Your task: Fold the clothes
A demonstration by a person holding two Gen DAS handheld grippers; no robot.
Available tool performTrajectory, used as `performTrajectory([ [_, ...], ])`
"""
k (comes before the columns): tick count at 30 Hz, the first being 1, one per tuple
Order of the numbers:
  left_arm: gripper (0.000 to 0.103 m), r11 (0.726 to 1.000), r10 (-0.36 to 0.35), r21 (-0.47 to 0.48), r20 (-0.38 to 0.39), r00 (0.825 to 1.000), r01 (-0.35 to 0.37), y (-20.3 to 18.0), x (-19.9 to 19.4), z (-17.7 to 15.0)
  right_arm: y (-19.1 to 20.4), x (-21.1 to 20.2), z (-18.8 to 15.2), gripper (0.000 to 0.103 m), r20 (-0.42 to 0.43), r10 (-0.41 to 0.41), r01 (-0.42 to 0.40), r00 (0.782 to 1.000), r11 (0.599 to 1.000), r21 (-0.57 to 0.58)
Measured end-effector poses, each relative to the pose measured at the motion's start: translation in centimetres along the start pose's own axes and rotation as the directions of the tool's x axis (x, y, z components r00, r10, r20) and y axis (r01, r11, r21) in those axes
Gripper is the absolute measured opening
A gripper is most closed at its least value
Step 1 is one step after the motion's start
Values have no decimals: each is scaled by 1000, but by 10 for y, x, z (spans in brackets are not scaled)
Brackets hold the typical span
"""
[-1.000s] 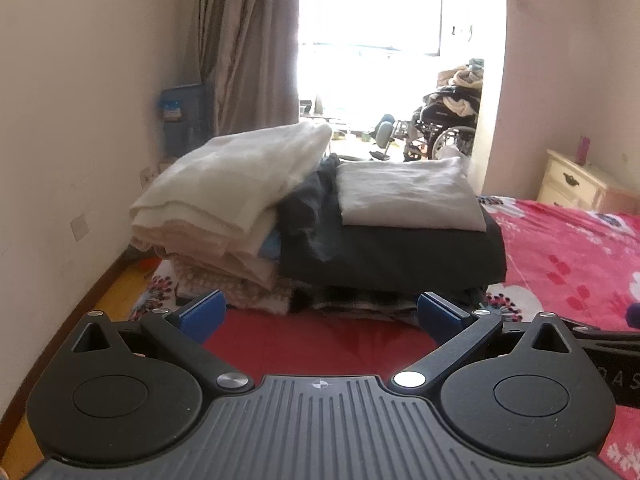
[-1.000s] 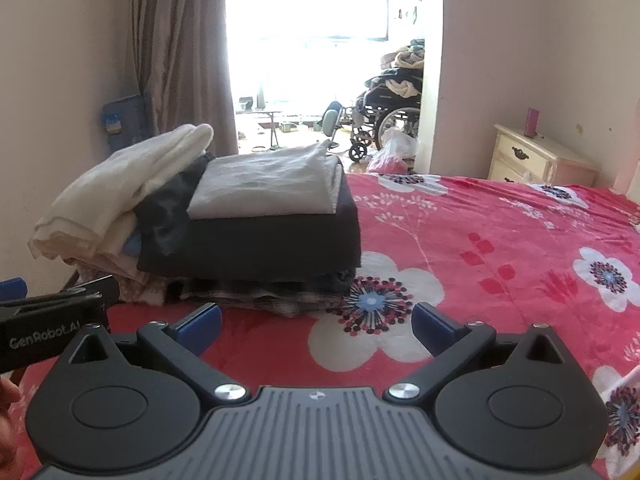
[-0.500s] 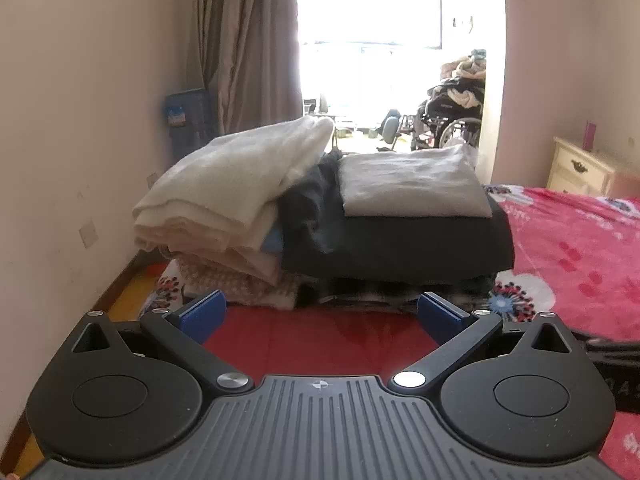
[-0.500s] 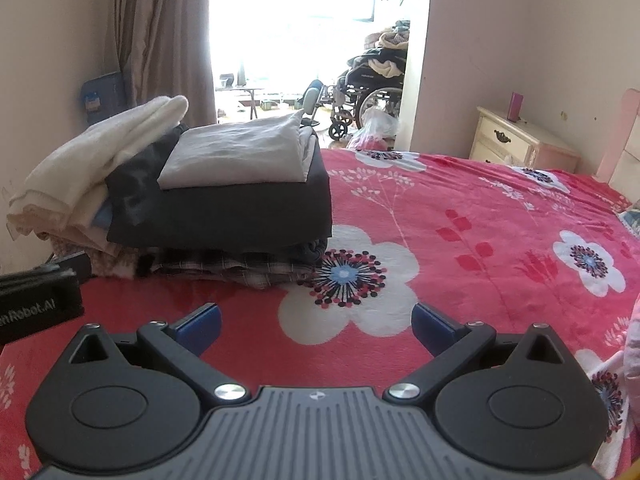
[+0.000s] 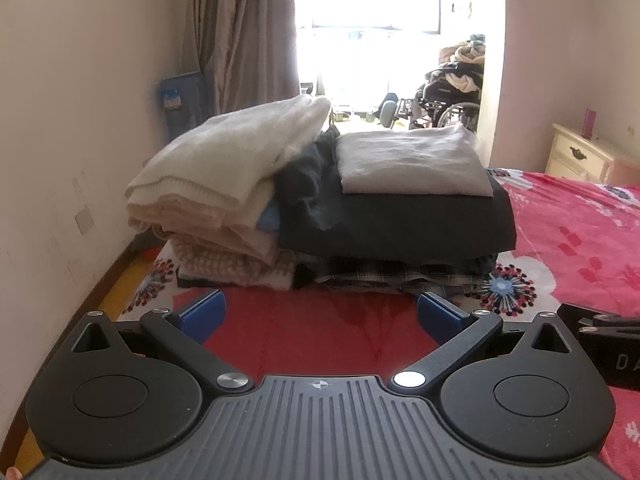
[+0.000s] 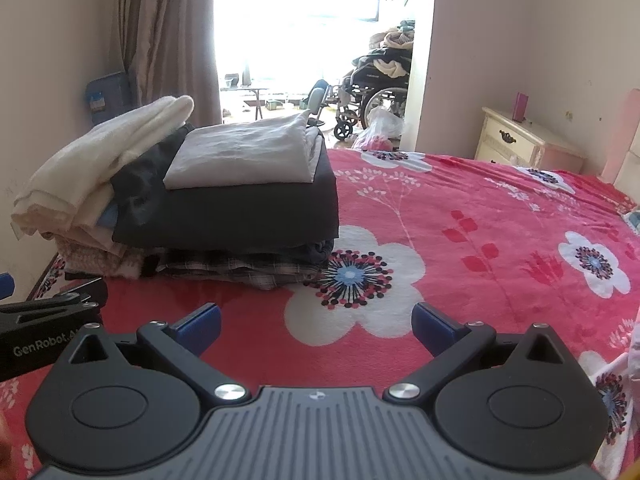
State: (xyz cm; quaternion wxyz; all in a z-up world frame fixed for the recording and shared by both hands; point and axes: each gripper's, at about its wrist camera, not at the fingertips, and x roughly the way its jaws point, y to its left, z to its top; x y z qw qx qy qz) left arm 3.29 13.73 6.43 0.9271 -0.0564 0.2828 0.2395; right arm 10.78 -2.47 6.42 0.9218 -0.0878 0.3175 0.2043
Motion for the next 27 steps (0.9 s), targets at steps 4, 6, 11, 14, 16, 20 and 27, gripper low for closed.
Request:
performTrajectory([
  [4, 103, 1000, -3, -4, -4, 1000, 3, 0, -1, 0, 2, 0, -1, 103, 0, -5, 5, 1000, 1000, -8],
  [6, 103, 1000, -3, -5, -5, 1000, 3, 1, -1, 0, 3, 1, -2, 103, 0, -8, 8, 1000, 1000, -14],
  [11, 103, 1000, -6, -7, -8, 1000, 6, 2, -1, 0, 6, 1, -2, 103, 0, -15, 15, 1000, 1000, -25],
  [14, 103, 1000, -7, -9, -10, 1000, 7, 2, -2, 0, 7, 1, -2, 103, 2, -17, 17, 1000, 999, -27],
  [16, 103, 1000, -13, -16, -9, 1000, 13, 4, -2, 0, 8, 1, -3, 103, 1, -16, 16, 1000, 999, -34],
  [20, 103, 1000, -16, -23, -10, 1000, 16, 6, -2, 0, 11, 0, -3, 103, 2, -16, 17, 1000, 999, -45],
  [27, 103, 1000, -14, -24, -14, 1000, 14, 7, 0, 0, 13, 1, -3, 103, -1, -19, 19, 1000, 999, -45],
])
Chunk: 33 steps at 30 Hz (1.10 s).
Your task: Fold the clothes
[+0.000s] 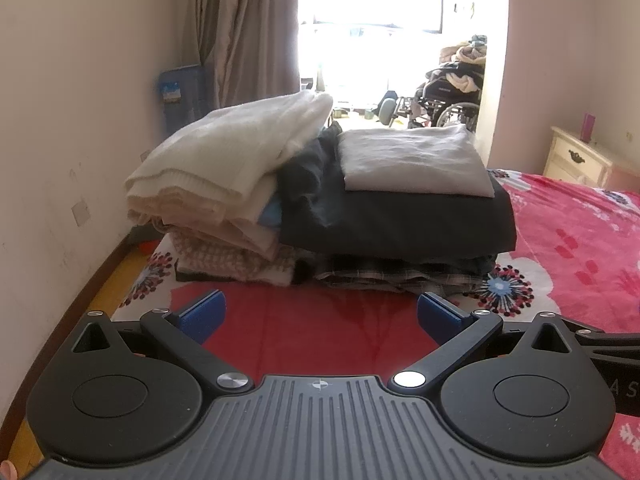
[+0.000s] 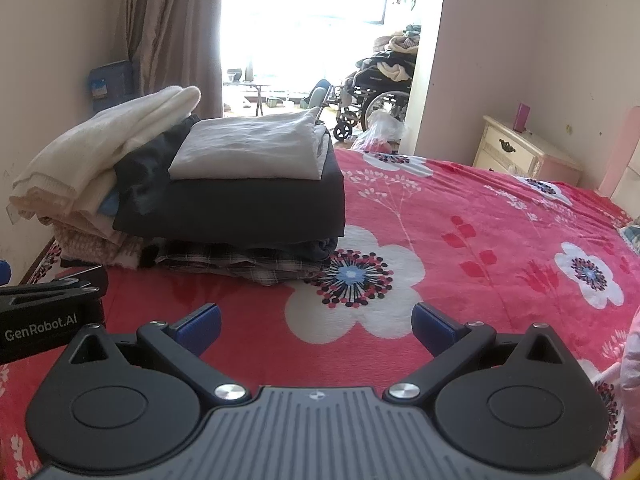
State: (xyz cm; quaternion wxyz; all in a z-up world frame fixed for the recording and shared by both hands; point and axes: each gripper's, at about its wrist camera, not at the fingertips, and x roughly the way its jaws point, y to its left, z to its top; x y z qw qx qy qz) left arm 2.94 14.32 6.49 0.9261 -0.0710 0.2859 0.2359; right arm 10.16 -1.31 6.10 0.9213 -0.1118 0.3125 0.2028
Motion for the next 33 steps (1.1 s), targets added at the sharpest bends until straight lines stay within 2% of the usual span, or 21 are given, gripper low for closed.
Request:
performTrajectory([
  [33, 103, 1000, 14, -4, 2, 1000, -14, 6, 0, 1, 6, 1, 1, 103, -12, -3, 3, 1000, 1000, 6],
])
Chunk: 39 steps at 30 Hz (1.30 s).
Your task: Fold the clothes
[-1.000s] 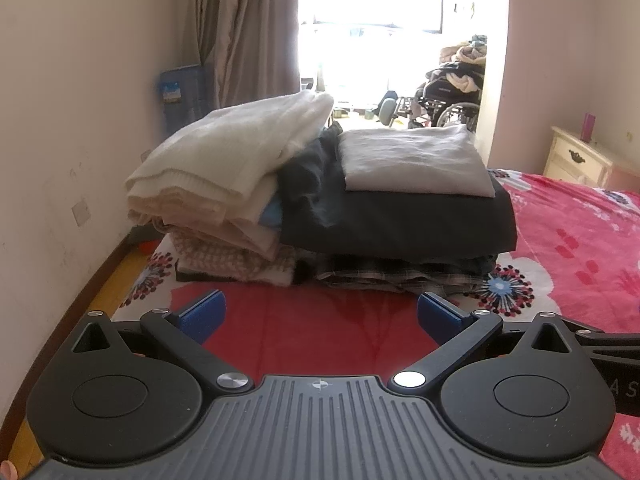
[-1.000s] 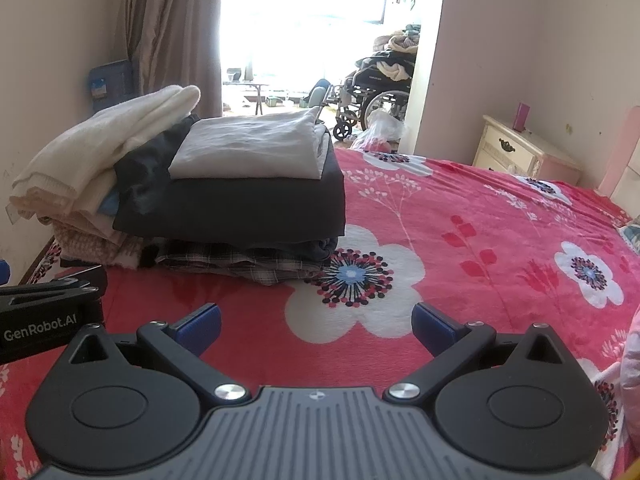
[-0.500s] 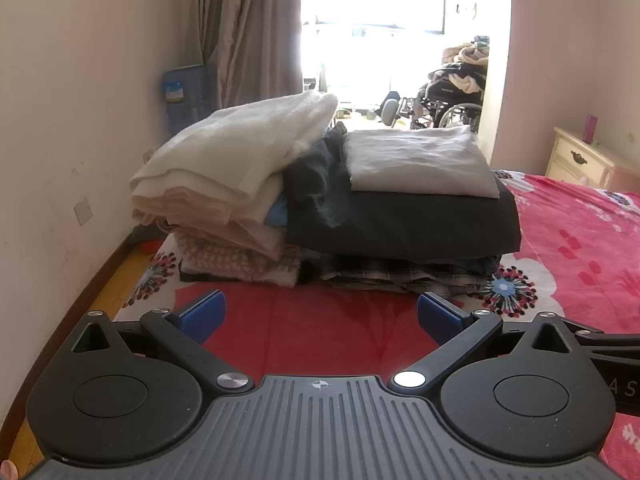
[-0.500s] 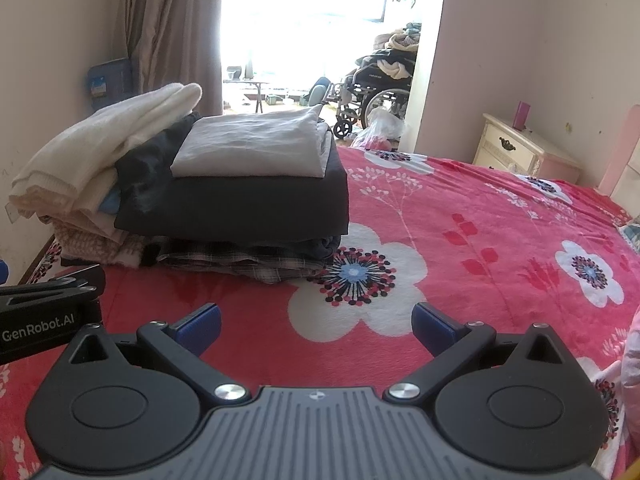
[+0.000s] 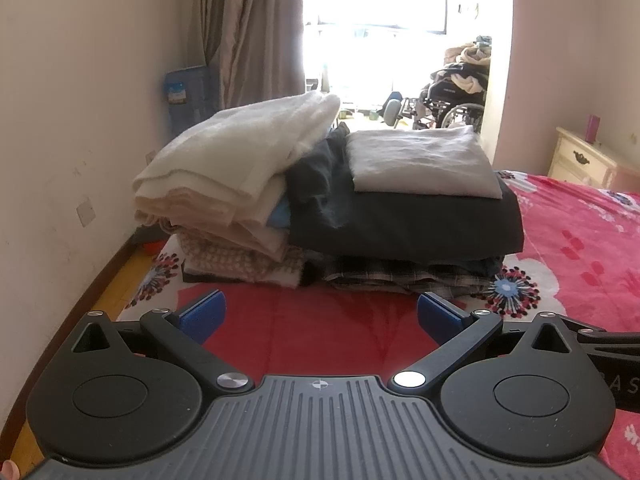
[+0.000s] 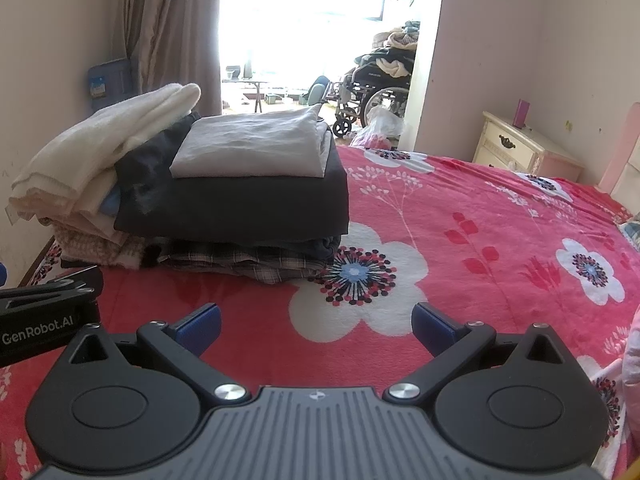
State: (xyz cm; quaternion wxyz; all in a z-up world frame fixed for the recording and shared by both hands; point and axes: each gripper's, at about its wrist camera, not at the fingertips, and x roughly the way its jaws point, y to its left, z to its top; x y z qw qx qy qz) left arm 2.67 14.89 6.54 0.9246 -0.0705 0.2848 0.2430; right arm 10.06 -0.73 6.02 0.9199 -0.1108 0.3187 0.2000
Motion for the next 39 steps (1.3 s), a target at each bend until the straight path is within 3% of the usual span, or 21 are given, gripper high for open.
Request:
performTrajectory([
  [39, 103, 1000, 19, 6, 4, 1000, -19, 1, 1, 0, 5, 2, -1, 103, -8, -10, 10, 1000, 1000, -13],
])
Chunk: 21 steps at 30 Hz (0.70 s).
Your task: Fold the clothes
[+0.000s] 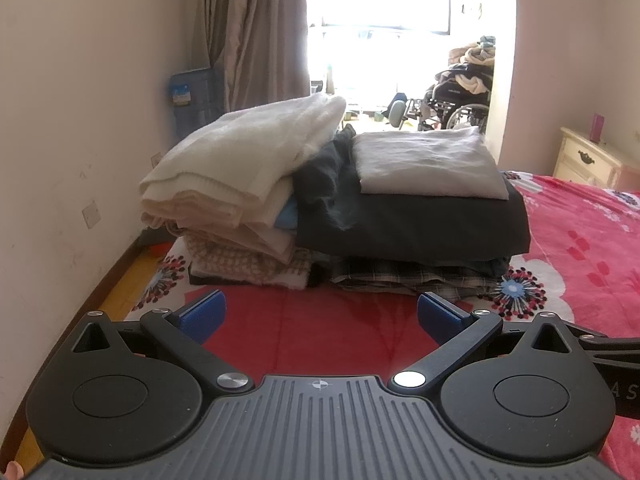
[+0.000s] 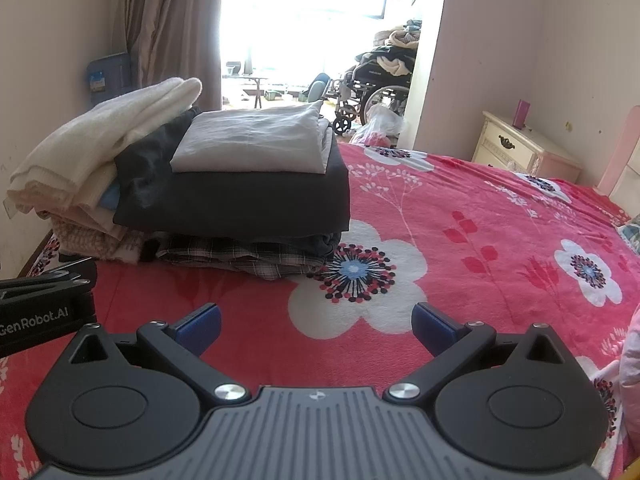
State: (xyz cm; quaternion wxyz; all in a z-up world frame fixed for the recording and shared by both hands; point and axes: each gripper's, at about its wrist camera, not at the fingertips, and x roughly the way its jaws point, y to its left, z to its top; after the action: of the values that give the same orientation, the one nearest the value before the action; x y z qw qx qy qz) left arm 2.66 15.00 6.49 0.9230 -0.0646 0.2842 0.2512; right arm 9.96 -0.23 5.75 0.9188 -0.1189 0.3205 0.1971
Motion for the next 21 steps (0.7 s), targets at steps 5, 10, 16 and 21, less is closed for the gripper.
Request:
performTrajectory([
  [5, 103, 1000, 2, 0, 1, 1000, -2, 0, -1, 0, 1, 1, -1, 103, -2, 0, 0, 1000, 1000, -1],
  [10, 103, 1000, 4, -4, 1, 1000, -4, 1, -1, 0, 2, 0, -1, 103, -1, 1, -1, 1000, 1000, -1],
  [16, 103, 1000, 6, -8, -1, 1000, -6, 3, 0, 0, 4, 0, 0, 103, -3, 1, -1, 1000, 1000, -3],
  [21, 103, 1000, 9, -10, -1, 1000, -9, 4, 0, 0, 4, 0, 0, 103, -4, -1, 1, 1000, 1000, -3],
])
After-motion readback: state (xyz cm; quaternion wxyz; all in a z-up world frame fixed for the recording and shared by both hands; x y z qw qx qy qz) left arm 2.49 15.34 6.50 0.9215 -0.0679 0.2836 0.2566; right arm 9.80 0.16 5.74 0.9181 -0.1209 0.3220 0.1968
